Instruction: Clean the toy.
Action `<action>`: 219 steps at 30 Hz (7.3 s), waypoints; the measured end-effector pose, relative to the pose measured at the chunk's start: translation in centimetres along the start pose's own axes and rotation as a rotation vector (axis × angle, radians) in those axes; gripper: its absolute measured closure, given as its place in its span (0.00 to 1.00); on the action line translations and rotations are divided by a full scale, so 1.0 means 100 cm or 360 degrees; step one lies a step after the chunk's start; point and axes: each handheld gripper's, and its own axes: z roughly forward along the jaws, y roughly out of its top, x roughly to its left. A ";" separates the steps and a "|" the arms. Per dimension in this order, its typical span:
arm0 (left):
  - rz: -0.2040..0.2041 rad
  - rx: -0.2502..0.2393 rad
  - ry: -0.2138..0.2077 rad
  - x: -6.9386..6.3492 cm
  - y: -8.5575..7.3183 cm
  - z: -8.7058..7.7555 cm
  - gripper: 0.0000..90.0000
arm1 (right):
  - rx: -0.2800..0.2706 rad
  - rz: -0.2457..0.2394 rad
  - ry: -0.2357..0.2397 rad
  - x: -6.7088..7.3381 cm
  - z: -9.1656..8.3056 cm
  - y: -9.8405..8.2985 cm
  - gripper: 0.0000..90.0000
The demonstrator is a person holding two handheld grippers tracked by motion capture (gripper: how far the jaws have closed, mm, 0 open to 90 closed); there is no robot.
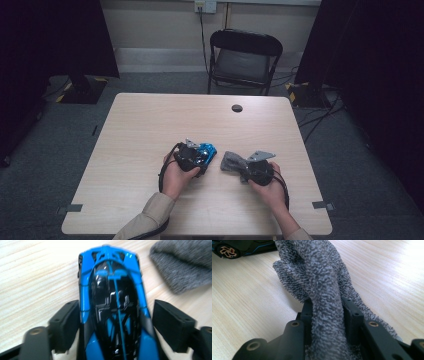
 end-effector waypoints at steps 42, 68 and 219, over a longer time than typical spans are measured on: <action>0.0107 0.0000 0.0072 -0.002 0.011 0.020 0.28 | -0.0008 0.0007 -0.0004 0.001 0.001 -0.001 0.70; 0.0234 -0.0038 -0.0025 -0.003 0.002 0.003 0.30 | -0.0087 0.0046 -0.0061 -0.002 -0.010 0.004 0.48; 0.0197 -0.0101 -0.0262 0.003 0.006 -0.029 0.31 | -0.0205 0.0247 0.0061 -0.007 -0.019 0.004 0.87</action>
